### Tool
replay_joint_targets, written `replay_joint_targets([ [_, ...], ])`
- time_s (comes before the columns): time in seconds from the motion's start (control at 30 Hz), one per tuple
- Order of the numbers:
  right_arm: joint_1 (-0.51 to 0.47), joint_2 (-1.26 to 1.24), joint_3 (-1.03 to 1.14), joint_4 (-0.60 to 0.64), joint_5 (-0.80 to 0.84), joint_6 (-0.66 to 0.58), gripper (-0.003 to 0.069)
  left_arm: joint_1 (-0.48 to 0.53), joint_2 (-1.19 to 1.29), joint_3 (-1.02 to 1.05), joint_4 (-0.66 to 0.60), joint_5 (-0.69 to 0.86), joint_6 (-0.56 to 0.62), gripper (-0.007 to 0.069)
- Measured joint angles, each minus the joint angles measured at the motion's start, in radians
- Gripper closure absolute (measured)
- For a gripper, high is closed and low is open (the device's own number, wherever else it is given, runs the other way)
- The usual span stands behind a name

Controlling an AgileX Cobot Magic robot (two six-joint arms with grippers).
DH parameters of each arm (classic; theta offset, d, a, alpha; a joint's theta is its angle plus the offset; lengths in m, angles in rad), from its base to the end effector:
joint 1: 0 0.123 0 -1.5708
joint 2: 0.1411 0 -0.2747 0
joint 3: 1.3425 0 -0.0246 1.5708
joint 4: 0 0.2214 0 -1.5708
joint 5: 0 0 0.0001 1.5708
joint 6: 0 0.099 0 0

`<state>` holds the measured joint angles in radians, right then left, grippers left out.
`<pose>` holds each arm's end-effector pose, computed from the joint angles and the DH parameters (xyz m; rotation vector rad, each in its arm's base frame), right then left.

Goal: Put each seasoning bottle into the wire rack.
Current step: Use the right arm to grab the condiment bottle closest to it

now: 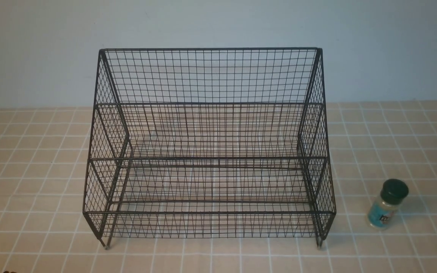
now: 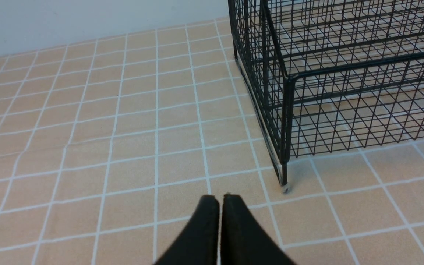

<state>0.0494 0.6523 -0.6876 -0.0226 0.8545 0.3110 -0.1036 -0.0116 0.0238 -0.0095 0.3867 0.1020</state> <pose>0.0976 0.0031 0.3040 0.2927 2.2890 0.1575 0.0405 -0.0046 0.1691 0.1874 1.8731 -0.0105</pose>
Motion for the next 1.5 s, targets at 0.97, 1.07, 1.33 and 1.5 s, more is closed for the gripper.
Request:
replay_joint_targets([
  [0.97, 0.15, 0.906, -0.418, 0.004, 0.079, -0.228, 0.0188, 0.0, 0.0, 0.0, 0.0, 0.0, 0.0, 0.0631],
  [1.07, 0.152, 0.933, -0.418, -0.041, 0.069, -0.188, 0.0087, 0.0, 0.0, 0.0, 0.0, 0.0, 0.0, 0.0631],
  [1.33, 0.152, 1.019, -0.419, -0.064, 0.089, -0.165, 0.0034, 0.0, 0.0, 0.0, 0.0, 0.0, 0.0, 0.0631],
  [1.5, 0.152, 1.056, -0.419, -0.052, 0.103, -0.165, 0.0192, 0.0, 0.0, 0.0, 0.0, 0.0, 0.0, 0.0631],
])
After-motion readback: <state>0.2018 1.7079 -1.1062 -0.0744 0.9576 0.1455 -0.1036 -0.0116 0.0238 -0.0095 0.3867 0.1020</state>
